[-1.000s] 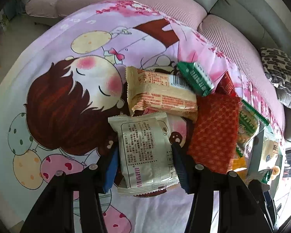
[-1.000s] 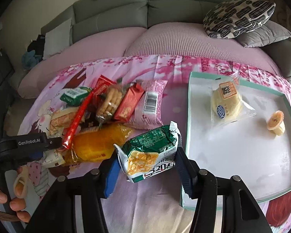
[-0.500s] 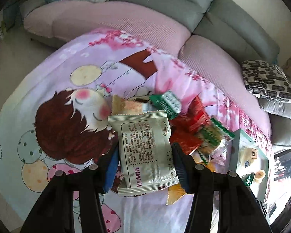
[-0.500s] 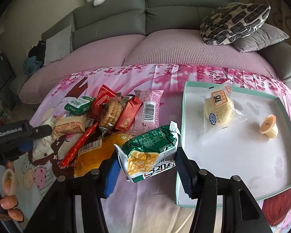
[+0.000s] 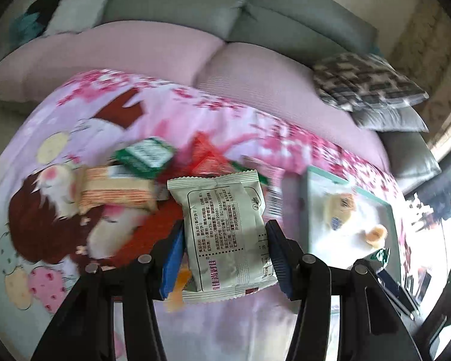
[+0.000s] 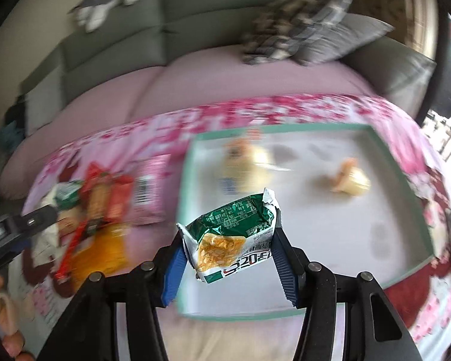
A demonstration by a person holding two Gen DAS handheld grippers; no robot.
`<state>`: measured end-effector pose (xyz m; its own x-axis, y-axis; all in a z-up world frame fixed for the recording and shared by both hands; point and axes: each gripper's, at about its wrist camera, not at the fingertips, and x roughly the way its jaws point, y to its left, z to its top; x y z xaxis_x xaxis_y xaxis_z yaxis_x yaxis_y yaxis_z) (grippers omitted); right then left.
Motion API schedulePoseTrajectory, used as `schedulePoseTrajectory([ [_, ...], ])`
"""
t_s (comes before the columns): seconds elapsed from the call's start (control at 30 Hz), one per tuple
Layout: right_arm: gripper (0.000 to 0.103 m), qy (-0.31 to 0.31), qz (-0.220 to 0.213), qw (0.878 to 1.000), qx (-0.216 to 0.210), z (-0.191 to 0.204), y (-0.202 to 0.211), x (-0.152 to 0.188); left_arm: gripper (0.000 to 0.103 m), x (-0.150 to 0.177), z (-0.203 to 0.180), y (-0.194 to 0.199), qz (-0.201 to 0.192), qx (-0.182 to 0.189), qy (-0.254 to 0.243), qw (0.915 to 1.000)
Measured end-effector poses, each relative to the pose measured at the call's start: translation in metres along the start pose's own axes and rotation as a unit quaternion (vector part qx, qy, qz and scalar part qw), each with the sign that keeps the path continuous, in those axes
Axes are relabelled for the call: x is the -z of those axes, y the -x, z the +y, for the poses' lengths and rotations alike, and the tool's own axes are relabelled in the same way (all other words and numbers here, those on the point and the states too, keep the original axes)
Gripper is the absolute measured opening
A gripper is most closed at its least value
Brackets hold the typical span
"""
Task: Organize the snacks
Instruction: 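Release cream packet into tray with left tool while right tool releases green bag there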
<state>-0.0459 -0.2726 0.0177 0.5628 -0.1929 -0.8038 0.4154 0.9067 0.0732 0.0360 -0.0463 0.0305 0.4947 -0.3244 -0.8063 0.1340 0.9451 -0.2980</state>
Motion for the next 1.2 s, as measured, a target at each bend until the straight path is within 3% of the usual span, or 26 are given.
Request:
schedulePoseTrajectory([
  [0.33,0.057,-0.091,0.009,0.990,0.110,-0.094,0.006,-0.001,0.055,0.013,-0.070,-0.023,0.026,0.051,-0.081,0.9950],
  [0.6,0.057,-0.138,0.014,0.979,0.152,-0.137,0.007,0.004,0.055,0.022,-0.113,-0.043,0.039,0.070,-0.127,0.9887],
  [0.87,0.057,-0.135,0.027,0.977,0.163,-0.147,-0.001,0.005,0.055,0.037,-0.135,-0.063,0.064,0.068,-0.166,0.9816],
  [1.07,0.058,-0.129,0.039,0.977,0.162,-0.145,-0.009,0.007,0.056,0.064,-0.153,-0.087,0.112,0.047,-0.241,0.9629],
  [1.2,0.064,-0.125,0.036,0.980,0.152,-0.143,-0.011,0.007,0.071,0.068,-0.157,-0.080,0.093,0.052,-0.252,0.9618],
])
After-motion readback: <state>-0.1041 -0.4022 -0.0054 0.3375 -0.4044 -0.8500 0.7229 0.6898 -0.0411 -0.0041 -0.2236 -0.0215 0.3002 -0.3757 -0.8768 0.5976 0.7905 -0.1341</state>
